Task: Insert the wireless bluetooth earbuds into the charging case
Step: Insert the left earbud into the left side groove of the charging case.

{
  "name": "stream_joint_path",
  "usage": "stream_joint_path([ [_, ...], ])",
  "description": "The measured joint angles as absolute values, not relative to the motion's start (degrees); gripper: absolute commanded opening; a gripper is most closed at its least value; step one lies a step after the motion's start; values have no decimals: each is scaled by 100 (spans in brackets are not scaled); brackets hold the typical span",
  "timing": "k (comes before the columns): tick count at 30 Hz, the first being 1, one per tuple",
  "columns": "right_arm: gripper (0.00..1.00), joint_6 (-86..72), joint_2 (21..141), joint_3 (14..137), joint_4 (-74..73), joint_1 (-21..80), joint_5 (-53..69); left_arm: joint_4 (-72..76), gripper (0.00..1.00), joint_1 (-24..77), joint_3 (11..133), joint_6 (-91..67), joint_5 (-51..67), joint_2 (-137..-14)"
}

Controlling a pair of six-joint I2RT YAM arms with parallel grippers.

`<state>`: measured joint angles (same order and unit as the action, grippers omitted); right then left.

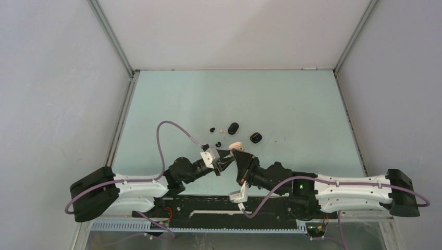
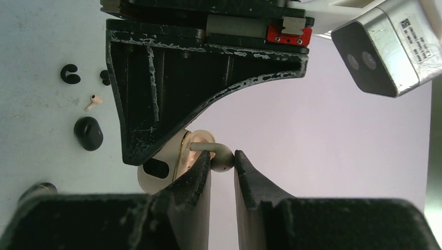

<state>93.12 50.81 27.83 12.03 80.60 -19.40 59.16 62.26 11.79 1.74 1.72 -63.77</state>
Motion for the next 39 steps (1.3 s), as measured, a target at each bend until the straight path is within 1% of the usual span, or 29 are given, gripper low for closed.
stream_joint_path([
  [30, 0, 9297, 5325, 2783, 1396, 7922, -1817, 6010, 0, 6252, 1081, 355, 169, -6267],
  [31, 1, 9295, 5325, 2783, 1391, 7922, -1815, 6018, 0, 6254, 1061, 357, 169, -6257],
  [34, 20, 9292, 5325, 2783, 1350, 7922, -1798, 6027, 0, 6263, 991, 362, 163, -6219],
  [35, 23, 9292, 5325, 2783, 1319, 7922, -1798, 6023, 0, 6261, 978, 364, 158, -6219],
  [39, 28, 9279, 5328, 2823, 1105, 7915, -1822, 5988, 0, 6263, 934, 377, 158, -6219],
])
